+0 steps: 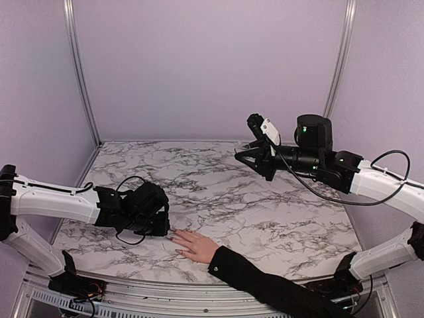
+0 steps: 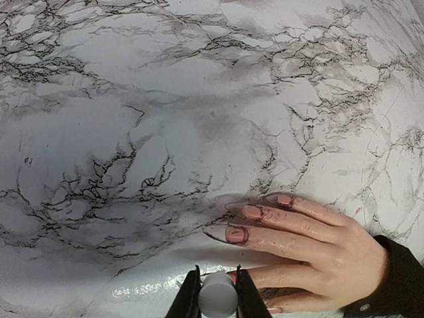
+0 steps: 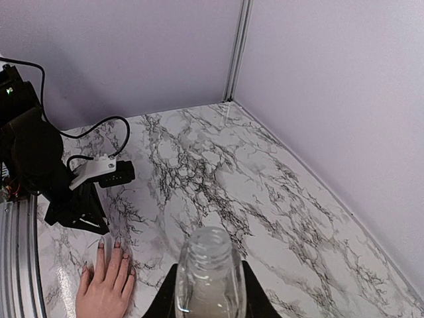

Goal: Paint the nails
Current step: Paint the nail polish on the nail.

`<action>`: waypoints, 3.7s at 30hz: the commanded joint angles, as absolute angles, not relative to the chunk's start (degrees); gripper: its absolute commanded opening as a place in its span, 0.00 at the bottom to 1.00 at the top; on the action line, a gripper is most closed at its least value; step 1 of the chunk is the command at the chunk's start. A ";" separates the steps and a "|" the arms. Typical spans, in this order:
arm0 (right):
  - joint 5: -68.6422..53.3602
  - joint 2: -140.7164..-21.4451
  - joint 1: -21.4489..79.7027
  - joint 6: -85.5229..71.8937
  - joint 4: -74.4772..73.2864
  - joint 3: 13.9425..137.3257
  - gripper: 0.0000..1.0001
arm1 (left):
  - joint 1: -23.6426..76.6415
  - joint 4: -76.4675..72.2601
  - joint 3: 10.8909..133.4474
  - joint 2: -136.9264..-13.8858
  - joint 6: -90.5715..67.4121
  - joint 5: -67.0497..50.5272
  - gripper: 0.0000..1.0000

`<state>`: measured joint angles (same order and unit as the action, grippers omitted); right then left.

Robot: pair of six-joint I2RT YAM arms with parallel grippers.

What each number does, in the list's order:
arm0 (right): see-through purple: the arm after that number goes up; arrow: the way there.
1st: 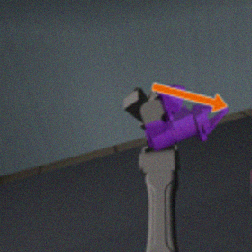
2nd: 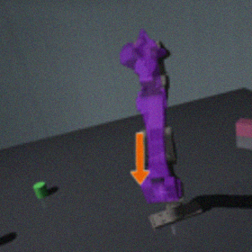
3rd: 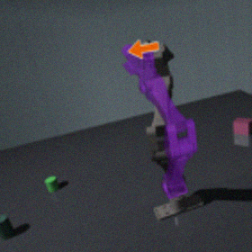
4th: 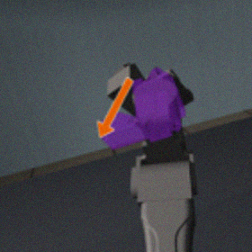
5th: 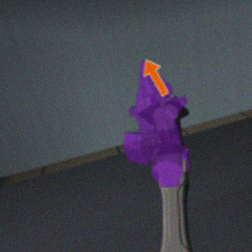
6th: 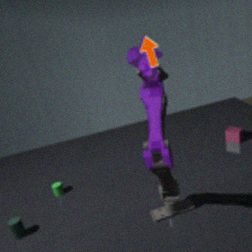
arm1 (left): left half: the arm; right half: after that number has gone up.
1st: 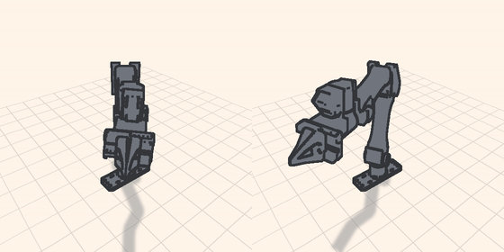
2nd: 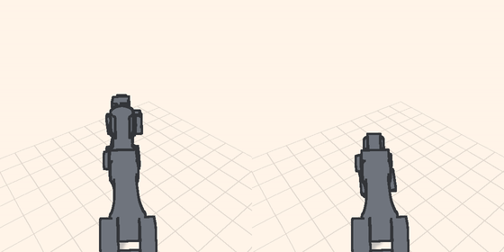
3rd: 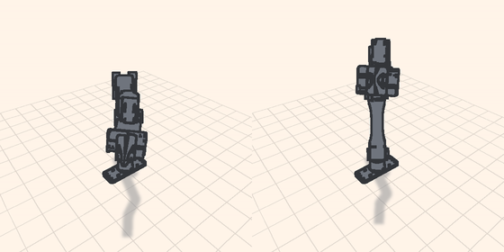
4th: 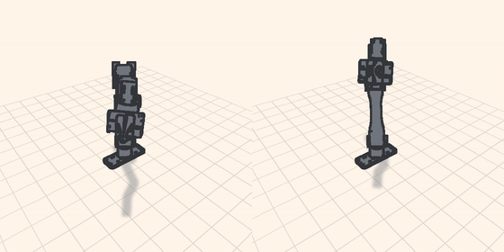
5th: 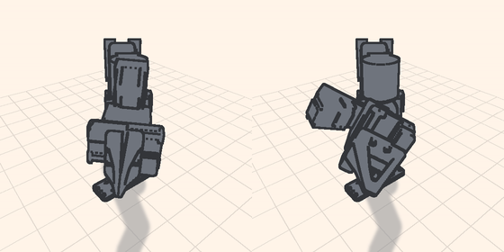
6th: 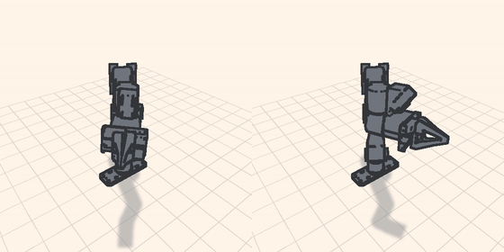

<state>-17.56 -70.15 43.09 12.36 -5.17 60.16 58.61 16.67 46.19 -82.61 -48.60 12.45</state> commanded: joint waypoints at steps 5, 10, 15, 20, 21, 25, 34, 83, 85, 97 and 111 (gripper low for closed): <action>-17.67 -69.01 42.75 13.14 -4.88 60.67 0.00 | 58.37 18.65 47.17 -84.73 -50.18 12.75 0.00; -17.50 -68.62 42.73 13.34 -5.02 60.48 0.00 | 58.24 20.49 48.56 -87.15 -50.69 12.57 0.00; -17.37 -68.21 42.71 13.44 -5.18 60.22 0.00 | 58.22 20.84 48.18 -85.99 -51.44 13.79 0.00; -17.27 -68.03 42.75 13.59 -5.19 60.21 0.00 | 58.27 20.88 47.31 -84.01 -52.09 15.18 0.00; -17.23 -68.03 42.72 13.62 -5.19 60.16 0.00 | 58.27 20.86 47.12 -83.37 -52.26 15.53 0.00; -17.23 -68.03 42.73 13.62 -4.97 60.03 0.00 | 58.36 20.08 46.08 -79.94 -52.58 17.13 0.00; -17.31 -68.33 42.74 13.62 -4.40 60.03 0.00 | 58.54 15.85 46.62 -79.63 -49.13 14.41 0.00; -17.44 -68.27 42.73 13.71 -4.62 60.21 0.00 | 58.61 21.39 46.66 -79.09 -52.42 16.80 0.00; -17.57 -68.37 42.77 13.75 -4.53 60.21 0.00 | 58.71 20.13 46.96 -79.67 -51.16 15.38 0.00; -17.36 -68.36 42.76 13.79 -4.84 60.12 0.00 | 58.80 19.02 48.66 -84.80 -48.93 12.16 0.00; -17.40 -68.20 42.72 13.71 -4.96 60.12 0.00 | 58.89 17.02 45.68 -78.24 -49.96 14.91 0.00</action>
